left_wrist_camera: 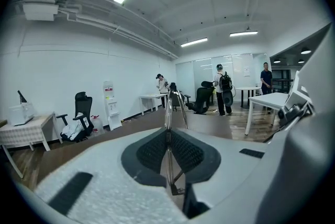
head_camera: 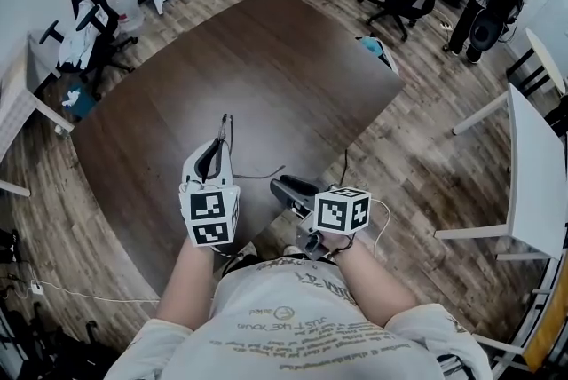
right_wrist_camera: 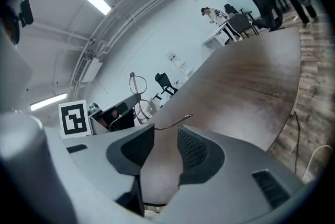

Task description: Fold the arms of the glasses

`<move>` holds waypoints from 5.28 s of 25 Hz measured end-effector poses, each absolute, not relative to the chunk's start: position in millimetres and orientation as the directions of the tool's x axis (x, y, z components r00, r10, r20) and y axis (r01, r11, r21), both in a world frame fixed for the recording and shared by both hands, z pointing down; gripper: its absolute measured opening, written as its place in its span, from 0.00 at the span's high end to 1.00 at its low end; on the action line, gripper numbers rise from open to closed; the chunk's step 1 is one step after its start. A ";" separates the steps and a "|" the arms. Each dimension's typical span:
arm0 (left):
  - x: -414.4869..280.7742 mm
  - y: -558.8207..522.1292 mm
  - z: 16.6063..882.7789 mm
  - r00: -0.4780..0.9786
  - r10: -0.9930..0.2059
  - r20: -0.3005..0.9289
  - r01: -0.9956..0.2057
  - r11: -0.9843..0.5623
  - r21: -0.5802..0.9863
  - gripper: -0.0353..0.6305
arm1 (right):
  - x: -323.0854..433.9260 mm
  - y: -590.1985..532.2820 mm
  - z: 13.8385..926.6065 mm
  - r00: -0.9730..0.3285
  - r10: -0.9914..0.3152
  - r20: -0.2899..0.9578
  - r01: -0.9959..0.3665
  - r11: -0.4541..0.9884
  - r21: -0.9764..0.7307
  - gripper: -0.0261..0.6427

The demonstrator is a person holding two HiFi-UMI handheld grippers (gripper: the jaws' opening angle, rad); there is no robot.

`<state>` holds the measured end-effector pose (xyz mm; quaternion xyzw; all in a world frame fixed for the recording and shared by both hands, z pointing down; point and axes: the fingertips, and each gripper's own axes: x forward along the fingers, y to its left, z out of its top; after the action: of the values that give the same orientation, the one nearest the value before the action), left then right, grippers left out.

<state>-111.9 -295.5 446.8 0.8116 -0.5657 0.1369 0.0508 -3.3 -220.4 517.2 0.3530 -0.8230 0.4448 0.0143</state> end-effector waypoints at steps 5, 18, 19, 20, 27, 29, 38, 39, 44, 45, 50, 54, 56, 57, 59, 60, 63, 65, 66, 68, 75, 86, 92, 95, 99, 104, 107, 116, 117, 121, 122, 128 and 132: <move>-96.6 -294.8 438.6 0.351 -0.902 0.253 -0.920 -0.382 -0.086 0.89 | -6.3 -225.0 518.4 -0.776 -0.552 0.304 -0.542 0.339 -0.769 0.76; -82.8 -289.3 440.0 0.384 -0.888 0.253 -0.896 -0.424 -0.129 0.89 | 4.1 -239.9 504.5 -0.754 -0.599 0.271 -0.551 0.349 -0.758 0.88; -82.3 -288.4 440.6 0.387 -0.886 0.256 -0.895 -0.428 -0.128 0.89 | 4.0 -240.2 502.0 -0.754 -0.602 0.264 -0.551 0.359 -0.754 0.89; -81.7 -287.5 441.6 0.390 -0.883 0.260 -0.892 -0.432 -0.129 0.89 | 3.7 -240.6 499.4 -0.755 -0.604 0.254 -0.549 0.372 -0.749 0.89; -66.4 -279.9 446.6 0.432 -0.853 0.292 -0.855 -0.491 -0.169 0.89 | 5.4 -248.4 476.4 -0.761 -0.620 0.190 -0.546 0.454 -0.704 0.90; -61.4 -275.7 449.1 0.442 -0.845 0.300 -0.843 -0.506 -0.184 0.89 | 5.0 -248.7 471.2 -0.761 -0.623 0.182 -0.552 0.474 -0.687 0.91; -49.7 -264.4 464.7 0.462 -0.816 0.348 -0.809 -0.548 -0.212 0.89 | -6.7 -252.1 454.7 -0.764 -0.623 0.167 -0.582 0.553 -0.596 0.91; -49.6 -263.8 465.8 0.466 -0.812 0.352 -0.805 -0.554 -0.213 0.89 | -8.7 -252.6 454.1 -0.765 -0.622 0.166 -0.582 0.558 -0.592 0.91; -50.8 -261.7 472.3 0.481 -0.794 0.371 -0.792 -0.576 -0.206 0.89 | -18.6 -253.1 453.0 -0.770 -0.614 0.174 -0.588 0.578 -0.566 0.92; -51.1 -261.1 474.2 0.482 -0.792 0.375 -0.791 -0.577 -0.203 0.89 | -19.9 -252.8 454.1 -0.770 -0.613 0.178 -0.591 0.581 -0.560 0.92; -58.1 -261.2 479.3 0.479 -0.788 0.387 -0.793 -0.577 -0.195 0.89 | -26.8 -253.4 459.6 -0.766 -0.609 0.207 -0.607 0.578 -0.545 0.92; -76.6 -268.5 483.9 0.443 -0.804 0.396 -0.816 -0.545 -0.193 0.89 | -34.1 -255.5 461.1 -0.753 -0.619 0.223 -0.626 0.570 -0.532 0.86; -89.4 -274.7 488.1 0.409 -0.818 0.403 -0.830 -0.517 -0.208 0.89 | -34.4 -255.8 460.9 -0.742 -0.632 0.224 -0.637 0.563 -0.526 0.84; -96.9 -278.4 491.1 0.385 -0.827 0.410 -0.835 -0.501 -0.226 0.89 | -33.9 -256.0 460.7 -0.733 -0.642 0.225 -0.647 0.557 -0.521 0.85; -112.9 -286.5 499.4 0.325 -0.843 0.429 -0.837 -0.467 -0.284 0.89 | -33.4 -255.8 460.6 -0.715 -0.660 0.230 -0.666 0.544 -0.510 0.93; -120.3 -290.8 504.3 0.296 -0.849 0.438 -0.832 -0.454 -0.318 0.89 | -33.5 -255.8 460.7 -0.707 -0.668 0.234 -0.675 0.536 -0.507 0.94; -136.6 -303.6 522.1 0.233 -0.856 0.462 -0.801 -0.439 -0.408 0.89 | -32.6 -256.4 461.5 -0.674 -0.695 0.252 -0.711 0.516 -0.478 0.94; -143.4 -312.6 537.7 0.201 -0.855 0.478 -0.772 -0.439 -0.460 0.89 | -30.7 -256.4 462.6 -0.647 -0.714 0.268 -0.741 0.504 -0.444 0.94; -146.0 -317.7 546.5 0.186 -0.853 0.487 -0.757 -0.441 -0.482 0.89 | -29.3 -256.4 463.5 -0.632 -0.724 0.277 -0.756 0.497 -0.426 0.94; -150.9 -328.6 565.8 0.154 -0.850 0.504 -0.729 -0.442 -0.523 0.89 | -26.2 -256.2 466.5 -0.603 -0.740 0.298 -0.784 0.479 -0.396 0.94; -162.1 -359.0 635.8 0.076 -0.805 0.588 -0.612 -0.504 -0.610 0.89 | -21.0 -251.9 479.8 -0.569 -0.743 0.353 -0.806 0.418 -0.420 0.94; -150.6 -375.1 697.1 0.058 -0.762 0.645 -0.440 -0.599 -0.669 0.89 | 0.1 -247.9 498.2 -0.503 -0.763 0.406 -0.835 0.306 -0.458 0.94; -142.9 -361.1 720.7 0.076 -0.701 0.709 -0.410 -0.670 -0.619 0.87 | 3.2 -246.5 503.2 -0.485 -0.768 0.418 -0.845 0.288 -0.451 0.94; -137.5 -356.5 719.7 0.094 -0.689 0.719 -0.418 -0.682 -0.600 0.84 | 3.3 -245.8 504.7 -0.490 -0.764 0.420 -0.844 0.295 -0.447 0.94; -133.3 -349.4 712.0 0.104 -0.688 0.718 -0.439 -0.679 -0.588 0.79 | 5.6 -244.9 502.9 -0.504 -0.758 0.415 -0.838 0.312 -0.448 0.94; -125.8 -335.4 677.2 0.164 -0.713 0.682 -0.612 -0.615 -0.497 0.79 | 5.5 -246.2 500.6 -0.532 -0.747 0.398 -0.823 0.347 -0.449 0.94; -121.3 -321.4 637.7 0.237 -0.717 0.656 -0.777 -0.545 -0.315 0.92 | -0.6 -249.1 495.5 -0.570 -0.732 0.374 -0.799 0.386 -0.462 0.94; -134.0 -263.7 503.6 0.297 -0.844 0.446 -0.945 -0.328 0.008 0.93 | -28.0 -252.7 458.4 -0.656 -0.698 0.287 -0.745 0.540 -0.391 0.94; -138.1 -256.8 493.0 0.284 -0.860 0.425 -0.953 -0.303 0.023 0.93 | -32.7 -252.9 454.5 -0.661 -0.697 0.280 -0.744 0.557 -0.369 0.94; -157.8 -234.6 458.7 0.216 -0.910 0.354 -0.976 -0.204 0.072 0.93 | -50.9 -257.3 447.2 -0.665 -0.699 0.264 -0.746 0.604 -0.279 0.94; -161.1 -229.8 452.1 0.204 -0.918 0.341 -0.979 -0.186 0.084 0.93 | -54.0 -258.2 446.6 -0.665 -0.701 0.258 -0.747 0.611 -0.261 0.94; -175.1 -205.0 429.9 0.155 -0.942 0.299 -0.987 -0.134 0.091 0.93 | -76.3 -252.6 445.0 -0.686 -0.693 0.220 -0.727 0.644 -0.238 0.94; -185.2 -195.2 435.5 0.129 -0.942 0.309 -0.991 -0.109 0.083 0.93 | -89.8 -245.6 448.5 -0.702 -0.677 0.223 -0.712 0.657 -0.248 0.94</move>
<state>-185.2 -195.2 435.5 0.7391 -0.6537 0.0896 0.1353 -89.8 -245.6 448.5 0.3823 -0.9084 0.1598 0.0555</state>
